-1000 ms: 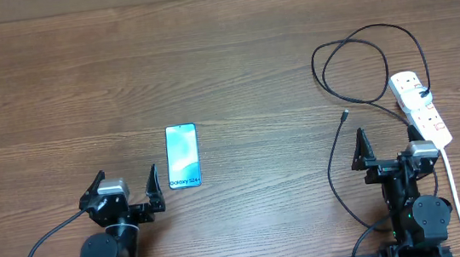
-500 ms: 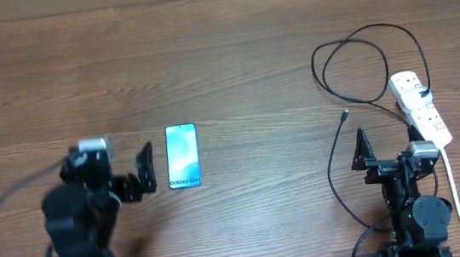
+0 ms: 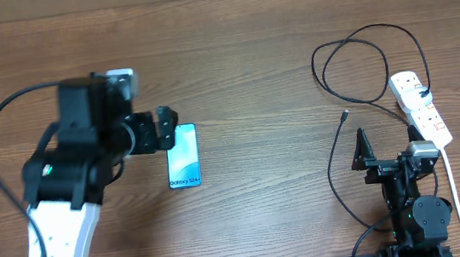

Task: Plug charger to phone and switch on socket
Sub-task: 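Move the left gripper forward over the smartphone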

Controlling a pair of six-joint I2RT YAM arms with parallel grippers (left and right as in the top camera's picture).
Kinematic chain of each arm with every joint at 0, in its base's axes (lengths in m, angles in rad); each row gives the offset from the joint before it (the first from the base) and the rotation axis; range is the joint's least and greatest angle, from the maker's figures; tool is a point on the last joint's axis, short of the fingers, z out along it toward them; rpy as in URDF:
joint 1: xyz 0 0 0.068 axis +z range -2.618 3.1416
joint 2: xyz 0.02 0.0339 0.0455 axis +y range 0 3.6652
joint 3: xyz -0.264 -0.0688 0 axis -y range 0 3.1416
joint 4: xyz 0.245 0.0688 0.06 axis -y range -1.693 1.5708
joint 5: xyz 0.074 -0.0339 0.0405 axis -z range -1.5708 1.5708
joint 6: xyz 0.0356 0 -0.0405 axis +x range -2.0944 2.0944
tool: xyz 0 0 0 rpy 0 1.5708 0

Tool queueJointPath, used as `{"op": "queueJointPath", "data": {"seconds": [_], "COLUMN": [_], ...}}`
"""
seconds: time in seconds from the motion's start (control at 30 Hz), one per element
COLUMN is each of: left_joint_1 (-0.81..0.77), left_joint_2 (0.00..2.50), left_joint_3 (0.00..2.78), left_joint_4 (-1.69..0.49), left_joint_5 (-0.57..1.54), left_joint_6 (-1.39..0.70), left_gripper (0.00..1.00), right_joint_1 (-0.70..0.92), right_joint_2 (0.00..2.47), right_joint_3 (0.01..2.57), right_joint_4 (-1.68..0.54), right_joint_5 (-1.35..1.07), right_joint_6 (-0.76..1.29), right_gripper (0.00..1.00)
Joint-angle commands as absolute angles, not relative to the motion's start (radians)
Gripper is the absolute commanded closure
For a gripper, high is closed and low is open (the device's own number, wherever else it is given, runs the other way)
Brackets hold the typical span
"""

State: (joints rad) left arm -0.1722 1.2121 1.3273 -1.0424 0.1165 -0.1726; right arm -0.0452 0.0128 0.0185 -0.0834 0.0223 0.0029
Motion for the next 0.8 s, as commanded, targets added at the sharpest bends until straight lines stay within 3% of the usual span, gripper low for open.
{"op": "queueJointPath", "data": {"seconds": [0.0, 0.27, 0.77], "left_joint_1": [-0.242, -0.283, -0.284], "left_joint_2": [1.288, 1.419, 1.663], "left_joint_3": [1.385, 1.383, 1.383], "left_joint_4": [-1.088, -1.091, -1.155], "left_joint_5": [0.004, 0.104, 0.016], "left_joint_6": [-0.251, -0.259, -0.33], "left_gripper": [0.0, 0.01, 0.0], "right_joint_1": [-0.048, -0.048, -0.048], "right_joint_2": [0.003, 0.003, 0.003], "right_joint_3": [0.008, 0.008, 0.008], "right_joint_4": [-0.081, -0.081, -0.081], "right_joint_5": [0.016, 0.016, 0.017], "right_joint_6": [-0.001, -0.001, -0.001], "right_gripper": [0.0, 0.0, 0.0]}}
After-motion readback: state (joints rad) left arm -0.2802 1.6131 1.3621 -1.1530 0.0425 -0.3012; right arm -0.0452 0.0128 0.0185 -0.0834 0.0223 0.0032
